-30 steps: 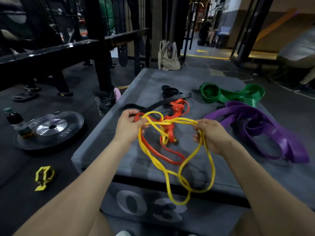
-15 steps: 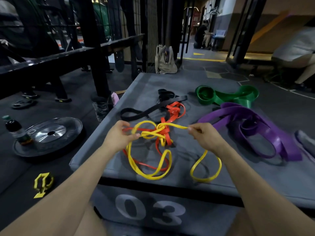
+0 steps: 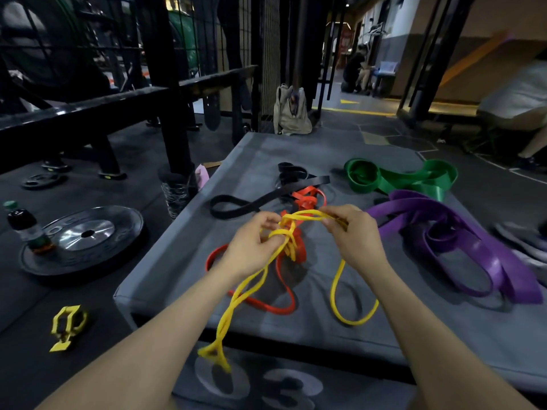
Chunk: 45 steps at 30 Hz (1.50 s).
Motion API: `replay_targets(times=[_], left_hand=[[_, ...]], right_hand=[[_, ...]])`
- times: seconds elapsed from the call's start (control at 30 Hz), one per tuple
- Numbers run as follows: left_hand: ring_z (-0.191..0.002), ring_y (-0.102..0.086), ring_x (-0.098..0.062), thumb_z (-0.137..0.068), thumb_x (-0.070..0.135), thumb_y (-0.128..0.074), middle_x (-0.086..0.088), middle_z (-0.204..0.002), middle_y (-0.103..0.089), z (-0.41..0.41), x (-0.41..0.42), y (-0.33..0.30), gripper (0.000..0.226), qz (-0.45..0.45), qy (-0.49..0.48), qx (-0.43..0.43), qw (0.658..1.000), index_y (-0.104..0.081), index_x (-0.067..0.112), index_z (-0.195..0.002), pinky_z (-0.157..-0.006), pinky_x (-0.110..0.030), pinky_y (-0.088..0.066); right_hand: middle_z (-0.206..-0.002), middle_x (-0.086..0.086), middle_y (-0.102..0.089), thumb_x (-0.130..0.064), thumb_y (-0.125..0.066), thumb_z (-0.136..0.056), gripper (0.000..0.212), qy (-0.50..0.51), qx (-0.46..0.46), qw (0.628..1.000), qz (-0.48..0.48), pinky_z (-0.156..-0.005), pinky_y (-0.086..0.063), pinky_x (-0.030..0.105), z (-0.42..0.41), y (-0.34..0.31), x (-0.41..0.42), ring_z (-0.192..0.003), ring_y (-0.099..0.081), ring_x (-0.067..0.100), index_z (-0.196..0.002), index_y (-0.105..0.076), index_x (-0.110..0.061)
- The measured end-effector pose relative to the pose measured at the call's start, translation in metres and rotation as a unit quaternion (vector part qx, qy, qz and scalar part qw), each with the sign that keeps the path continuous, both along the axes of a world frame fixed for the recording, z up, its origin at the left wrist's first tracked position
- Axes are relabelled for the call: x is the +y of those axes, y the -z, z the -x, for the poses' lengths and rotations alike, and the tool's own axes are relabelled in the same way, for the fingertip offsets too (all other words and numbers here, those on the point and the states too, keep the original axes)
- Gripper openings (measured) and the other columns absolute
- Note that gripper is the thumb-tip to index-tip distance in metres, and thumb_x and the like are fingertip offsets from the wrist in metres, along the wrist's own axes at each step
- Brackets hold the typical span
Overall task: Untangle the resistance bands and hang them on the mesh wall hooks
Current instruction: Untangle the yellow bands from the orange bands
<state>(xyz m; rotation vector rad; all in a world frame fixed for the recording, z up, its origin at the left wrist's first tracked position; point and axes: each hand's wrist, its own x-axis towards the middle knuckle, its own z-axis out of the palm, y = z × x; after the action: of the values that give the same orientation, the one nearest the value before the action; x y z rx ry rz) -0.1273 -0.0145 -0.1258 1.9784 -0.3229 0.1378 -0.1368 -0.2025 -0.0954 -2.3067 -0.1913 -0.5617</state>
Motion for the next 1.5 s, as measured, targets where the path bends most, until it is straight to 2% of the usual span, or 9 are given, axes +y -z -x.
replay_targets(times=[0.17, 0.3, 0.43, 0.7, 0.93, 1.1, 1.27, 1.4, 1.5], left_hand=[[-0.061, -0.059, -0.012, -0.096, 0.015, -0.042, -0.001, -0.070, -0.064, -0.003, -0.001, -0.010, 0.028, 0.146, -0.050, 0.087, 0.984, -0.061, 0.015, -0.075, -0.062, -0.024, -0.046], [-0.054, -0.048, -0.017, -0.085, 0.048, -0.059, 0.000, -0.056, -0.054, -0.012, 0.001, 0.005, 0.042, 0.015, -0.099, 0.155, 0.983, -0.054, 0.015, -0.059, -0.060, -0.031, -0.038], [-0.056, -0.048, -0.019, -0.067, 0.019, -0.076, -0.002, -0.055, -0.052, -0.016, 0.002, 0.011, 0.030, 0.024, -0.140, 0.173, 0.975, -0.053, 0.018, -0.050, -0.060, -0.030, -0.040], [-0.064, -0.059, -0.018, -0.078, 0.020, -0.072, 0.002, -0.067, -0.062, -0.018, 0.019, 0.016, 0.027, -0.055, -0.175, 0.115, 0.976, -0.049, 0.023, -0.092, -0.060, -0.031, -0.046], [-0.062, -0.059, -0.016, -0.090, 0.013, -0.055, 0.002, -0.073, -0.064, -0.015, 0.019, 0.013, 0.025, -0.157, -0.111, 0.044, 0.980, -0.068, 0.028, -0.105, -0.055, -0.021, -0.041], [-0.051, -0.044, -0.012, -0.094, 0.009, -0.046, 0.002, -0.058, -0.053, -0.016, 0.027, 0.014, 0.033, -0.178, -0.064, 0.049, 0.981, -0.068, 0.027, -0.110, -0.052, -0.024, -0.037], [-0.050, -0.044, -0.011, -0.094, 0.009, -0.045, -0.003, -0.063, -0.056, -0.015, 0.031, 0.015, 0.033, -0.220, -0.060, 0.047, 0.972, -0.067, 0.020, -0.116, -0.051, -0.024, -0.036], [-0.044, -0.042, -0.007, -0.090, 0.006, -0.047, 0.001, -0.054, -0.048, -0.015, 0.032, 0.013, 0.025, -0.235, -0.048, 0.039, 0.970, -0.070, 0.013, -0.096, -0.047, -0.018, -0.032], [-0.041, -0.043, -0.005, -0.092, 0.007, -0.047, 0.008, -0.051, -0.046, -0.015, 0.034, 0.014, 0.025, -0.241, -0.052, 0.045, 0.968, -0.067, 0.016, -0.102, -0.042, -0.013, -0.030]], right_hand=[[-0.081, -0.015, -0.057, -0.015, -0.067, -0.084, 0.020, -0.049, 0.032, 0.997, 0.043, -0.065, -0.037, 0.001, 0.001, 0.000, 0.003, -0.073, -0.055, 0.001, -0.104, -0.072, -0.017], [-0.096, 0.005, -0.069, -0.009, -0.072, -0.078, 0.022, -0.165, 0.014, 0.981, 0.098, -0.086, -0.046, 0.024, 0.005, 0.003, 0.024, -0.093, -0.063, 0.020, -0.100, -0.074, -0.014], [-0.095, 0.008, -0.069, -0.013, -0.070, -0.081, 0.017, -0.230, 0.090, 0.963, 0.109, -0.084, -0.044, 0.022, 0.004, 0.010, 0.033, -0.091, -0.062, 0.020, -0.097, -0.074, -0.010], [-0.098, 0.013, -0.070, -0.006, -0.052, -0.090, 0.017, -0.003, 0.189, 0.982, -0.014, -0.089, -0.047, 0.034, -0.029, 0.038, 0.014, -0.098, -0.063, 0.027, -0.097, -0.068, -0.005], [-0.067, 0.012, -0.047, 0.008, -0.038, -0.085, 0.026, -0.050, 0.292, 0.949, -0.109, -0.058, -0.036, 0.029, -0.035, 0.052, 0.029, -0.059, -0.039, 0.014, -0.093, -0.061, 0.017], [-0.079, 0.005, -0.058, 0.002, -0.039, -0.093, 0.029, -0.037, 0.293, 0.939, -0.179, -0.063, -0.041, 0.017, -0.042, 0.057, 0.031, -0.066, -0.051, 0.008, -0.107, -0.064, -0.001], [-0.093, -0.001, -0.058, -0.009, -0.043, -0.097, 0.027, -0.088, 0.205, 0.973, -0.066, -0.081, -0.039, 0.022, -0.043, 0.058, 0.036, -0.089, -0.051, 0.011, -0.110, -0.066, -0.008], [-0.062, -0.005, -0.052, -0.015, -0.050, -0.095, 0.025, -0.090, 0.185, 0.976, -0.067, -0.063, -0.038, 0.025, -0.042, 0.054, 0.043, -0.061, -0.046, 0.008, -0.073, -0.060, -0.011], [-0.079, 0.003, -0.062, -0.009, -0.054, -0.092, 0.014, -0.104, 0.221, 0.957, -0.157, -0.066, -0.044, 0.019, -0.040, 0.049, 0.047, -0.070, -0.055, 0.010, -0.094, -0.066, -0.003]])
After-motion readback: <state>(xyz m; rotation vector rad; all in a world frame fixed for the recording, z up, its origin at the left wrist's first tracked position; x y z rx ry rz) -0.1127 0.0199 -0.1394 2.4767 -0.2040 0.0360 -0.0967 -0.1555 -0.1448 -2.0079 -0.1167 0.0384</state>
